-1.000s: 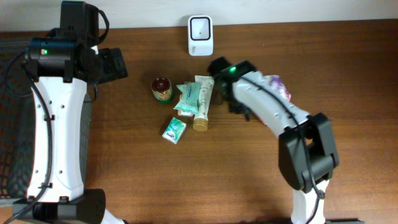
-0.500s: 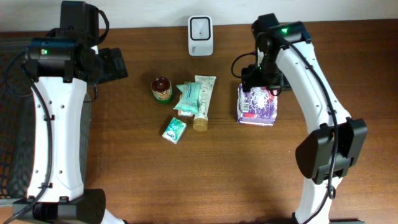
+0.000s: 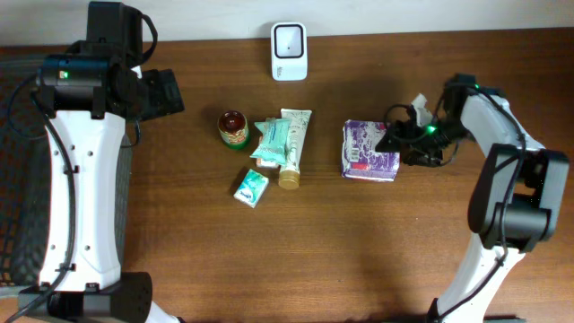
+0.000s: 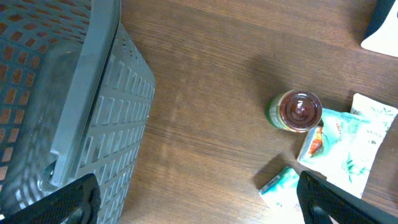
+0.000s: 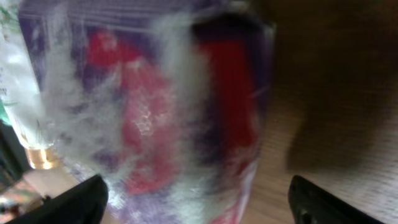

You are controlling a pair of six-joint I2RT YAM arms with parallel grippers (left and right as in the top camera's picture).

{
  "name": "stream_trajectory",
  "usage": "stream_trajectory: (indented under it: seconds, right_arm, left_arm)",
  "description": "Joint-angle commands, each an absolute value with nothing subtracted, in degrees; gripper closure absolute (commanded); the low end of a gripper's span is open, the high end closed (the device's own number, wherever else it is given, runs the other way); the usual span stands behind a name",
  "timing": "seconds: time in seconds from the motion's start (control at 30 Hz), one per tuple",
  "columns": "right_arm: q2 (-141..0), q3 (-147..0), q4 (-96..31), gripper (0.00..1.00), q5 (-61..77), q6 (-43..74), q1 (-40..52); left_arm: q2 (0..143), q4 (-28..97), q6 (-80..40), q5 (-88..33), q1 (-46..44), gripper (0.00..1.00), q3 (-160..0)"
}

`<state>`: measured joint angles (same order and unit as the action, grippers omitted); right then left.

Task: Scan the item barcode
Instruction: 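Lift the purple-red pack and hold it up to the scanner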

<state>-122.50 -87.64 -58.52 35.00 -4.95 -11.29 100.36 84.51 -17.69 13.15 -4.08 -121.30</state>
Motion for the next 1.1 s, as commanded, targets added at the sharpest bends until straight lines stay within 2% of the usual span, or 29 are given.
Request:
stream_trajectory:
  seconds: [0.0,0.03,0.07,0.13,0.17,0.23,0.33,0.43,0.5,0.6,0.7,0.73,0.8,0.83,0.87,0.9,1.0,1.03,1.07]
  right_arm:
    - [-122.4,-82.7,-54.8,0.27,42.9,-5.8,-13.3]
    - [-122.4,-82.3,-54.0,0.45,43.3,-5.8,-12.5]
    - [-122.4,-82.5,-53.7,0.45,43.4,-5.7,-12.0]
    - [-122.3,-86.2,-56.7,0.75,43.2,-5.5,-11.3]
    - [-122.1,-88.8,-59.0,0.94,42.8,-5.5,-11.1]
    - [-120.9,-96.6,-65.7,0.96,36.8,-4.0,-9.8]
    - [-118.6,-107.3,-75.4,0.96,3.7,9.7,-3.6]
    - [-118.8,-108.7,-83.1,0.96,-30.4,27.8,6.1]
    - [-119.0,-106.4,-84.4,0.96,-37.2,30.6,11.0]
    - [-119.7,-102.9,-82.9,0.96,-36.5,33.5,16.8]
    - [-120.2,-100.6,-77.4,0.81,-30.0,33.5,23.1]
    - [-120.4,-100.6,-75.2,0.67,-27.0,33.5,25.3]
    - [-120.4,-100.7,-71.5,0.62,-21.8,33.5,28.3]
    - [-120.4,-101.1,-69.8,0.55,-19.7,33.4,29.7]
    - [-120.4,-101.8,-68.7,0.42,-18.7,33.3,30.9]
    - [-120.3,-103.5,-69.7,0.31,-18.6,33.3,31.0]
    - [-120.0,-112.3,-77.0,0.23,-18.5,32.6,27.2]
    - [-119.9,-115.3,-79.4,0.13,-17.6,30.4,24.8]
    - [-119.9,-117.3,-80.8,0.1,-15.8,27.7,22.8]
  left_arm:
    - [100.2,84.5,-17.0,13.8,-3.9,0.01,-121.9]
    - [100.2,84.5,-17.0,13.8,-3.9,0.01,-121.9]
    - [100.2,84.5,-17.0,13.8,-3.9,0.01,-121.9]
    - [100.2,84.5,-17.0,13.8,-3.9,0.01,-121.9]
    - [100.2,84.5,-17.0,13.8,-3.9,0.01,-121.9]
    - [100.2,84.5,-17.0,13.8,-3.9,0.01,-121.9]
    - [100.2,84.5,-17.0,13.8,-3.9,0.01,-121.9]
    - [100.2,84.5,-17.0,13.8,-3.9,0.01,-121.9]
    - [100.2,84.5,-17.0,13.8,-3.9,0.01,-121.9]
    - [100.2,84.5,-17.0,13.8,-3.9,0.01,-121.9]
    - [100.2,84.5,-17.0,13.8,-3.9,0.01,-121.9]
    - [100.2,84.5,-17.0,13.8,-3.9,0.01,-121.9]
    - [100.2,84.5,-17.0,13.8,-3.9,0.01,-121.9]
    - [100.2,84.5,-17.0,13.8,-3.9,0.01,-121.9]
    - [100.2,84.5,-17.0,13.8,-3.9,0.01,-121.9]
    - [100.2,84.5,-17.0,13.8,-3.9,0.01,-121.9]
    - [100.2,84.5,-17.0,13.8,-3.9,0.01,-121.9]
    - [100.2,84.5,-17.0,13.8,-3.9,0.01,-121.9]
    - [100.2,84.5,-17.0,13.8,-3.9,0.01,-121.9]
